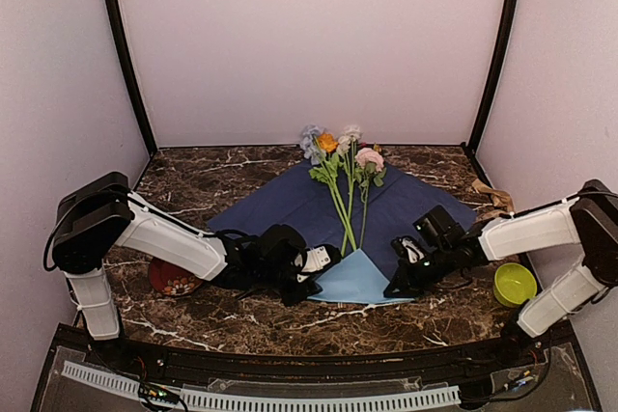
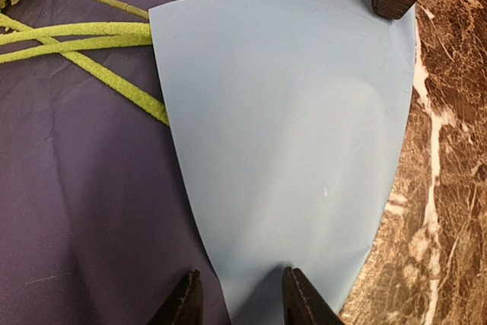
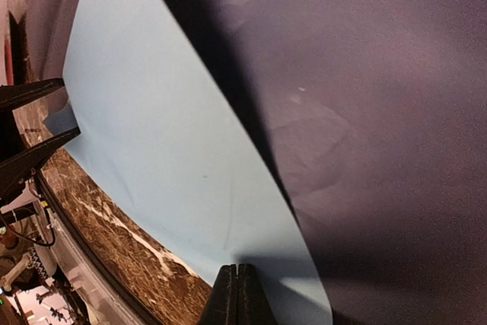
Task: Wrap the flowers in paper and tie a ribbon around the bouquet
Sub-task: Press the fold line on the 1/4-folded wrapping paper.
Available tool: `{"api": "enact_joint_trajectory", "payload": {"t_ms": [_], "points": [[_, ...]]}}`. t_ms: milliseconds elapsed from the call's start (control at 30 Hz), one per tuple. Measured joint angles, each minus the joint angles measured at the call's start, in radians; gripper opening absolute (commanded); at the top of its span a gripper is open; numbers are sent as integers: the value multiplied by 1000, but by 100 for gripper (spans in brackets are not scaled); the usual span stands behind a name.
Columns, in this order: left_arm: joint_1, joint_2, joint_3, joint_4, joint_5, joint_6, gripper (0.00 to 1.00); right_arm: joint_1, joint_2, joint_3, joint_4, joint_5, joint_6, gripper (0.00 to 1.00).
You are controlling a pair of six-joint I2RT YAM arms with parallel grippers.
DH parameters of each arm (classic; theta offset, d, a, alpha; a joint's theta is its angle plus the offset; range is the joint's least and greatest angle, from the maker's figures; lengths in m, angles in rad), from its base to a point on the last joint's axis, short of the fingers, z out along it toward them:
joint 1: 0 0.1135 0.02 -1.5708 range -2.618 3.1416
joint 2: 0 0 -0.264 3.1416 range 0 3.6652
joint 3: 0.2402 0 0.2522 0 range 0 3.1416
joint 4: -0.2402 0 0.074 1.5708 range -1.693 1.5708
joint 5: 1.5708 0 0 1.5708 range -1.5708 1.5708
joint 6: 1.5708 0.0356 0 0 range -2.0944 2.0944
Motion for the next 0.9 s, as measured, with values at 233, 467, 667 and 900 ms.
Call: {"api": "enact_joint_trajectory", "payload": {"t_ms": [233, 467, 667, 900], "points": [[0, 0, 0, 0, 0, 4, 37, -3, -84, -8, -141, 109, 38, 0], [0, 0, 0, 0, 0, 7, 37, -3, -176, -16, -288, 219, 94, 0], [0, 0, 0, 1, 1, 11, 37, 36, -204, 52, -510, 349, 105, 0], [0, 0, 0, 1, 1, 13, 37, 195, -93, 373, -543, 421, 42, 0]]}}
